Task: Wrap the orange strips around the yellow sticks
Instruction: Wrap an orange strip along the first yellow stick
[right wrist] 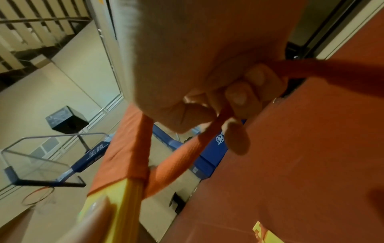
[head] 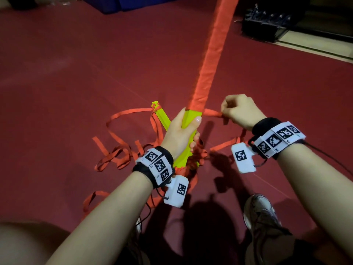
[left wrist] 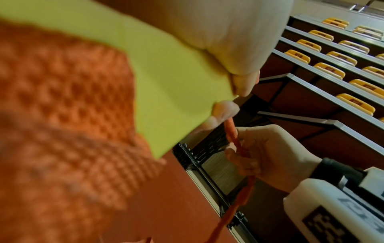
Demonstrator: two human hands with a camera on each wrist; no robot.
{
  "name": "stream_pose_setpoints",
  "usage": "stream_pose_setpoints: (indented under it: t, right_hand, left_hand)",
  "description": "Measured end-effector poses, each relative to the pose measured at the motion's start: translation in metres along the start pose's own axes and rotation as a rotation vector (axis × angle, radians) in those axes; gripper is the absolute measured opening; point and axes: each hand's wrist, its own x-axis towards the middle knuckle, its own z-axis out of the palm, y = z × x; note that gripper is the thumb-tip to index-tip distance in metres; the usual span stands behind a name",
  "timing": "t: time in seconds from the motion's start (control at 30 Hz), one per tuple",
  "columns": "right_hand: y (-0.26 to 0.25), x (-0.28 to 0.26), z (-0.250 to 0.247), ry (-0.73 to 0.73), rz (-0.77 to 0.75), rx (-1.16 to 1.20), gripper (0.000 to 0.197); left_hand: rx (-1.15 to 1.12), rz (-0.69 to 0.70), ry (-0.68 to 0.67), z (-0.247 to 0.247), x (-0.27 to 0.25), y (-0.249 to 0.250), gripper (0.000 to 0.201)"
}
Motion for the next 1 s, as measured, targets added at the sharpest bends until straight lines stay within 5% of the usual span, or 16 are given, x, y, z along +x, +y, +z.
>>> stream_pose_setpoints:
  t: [0.1,0.23,0.33,0.43,0.53,0.6,0.7,0.77,0.9,1.0]
  right_hand:
    - [0.015,0.002,-0.008,-0.089,0.102,-0.011,0.009]
    - [0.065,0.006,-0.012,-0.205,0.354,-0.368,0.010]
    - [0.100,-0.002,-0.006,-0.186,0.527,-0.526,0.016]
    - [0.111,0.000,-0.008,0.062,0.612,-0.452,0.023]
    - [0.107,0.010,-0.019,0.171,0.656,-0.192,0.033]
    - [0.098,0.010,-0.026,0.223,0.675,0.147,0.023]
    - [0.083,0.011,-0.030,0.509,0.570,0.423,0.013]
    - [0.069,0.010,-0.034,0.677,0.363,0.267,0.005]
    - [0.032,0.006,-0.046,0.864,-0.086,0.094,0.028]
    - [0.016,0.014,-0.063,0.911,-0.035,0.115,0.035]
  left_hand:
    - [0.025,0.025,0.023,-0.002,0.001,0.000,0.006]
    - [0.019,0.040,0.092,-0.013,0.005,0.000,0.006]
    - [-0.034,0.000,0.150,-0.021,0.009,-0.002,0.041]
    - [-0.054,-0.048,0.177,-0.024,0.009,-0.007,0.063]
    - [-0.024,-0.034,0.154,-0.022,0.007,-0.011,0.047]
    - [-0.019,-0.037,0.141,-0.020,0.005,-0.012,0.042]
    - [-0.011,-0.030,0.116,-0.015,0.003,-0.009,0.037]
    - [-0.006,-0.023,0.093,-0.013,0.003,-0.009,0.026]
    - [0.004,-0.056,0.047,-0.011,0.002,-0.011,0.007]
    - [0.010,-0.049,0.025,-0.010,0.001,-0.012,0.011]
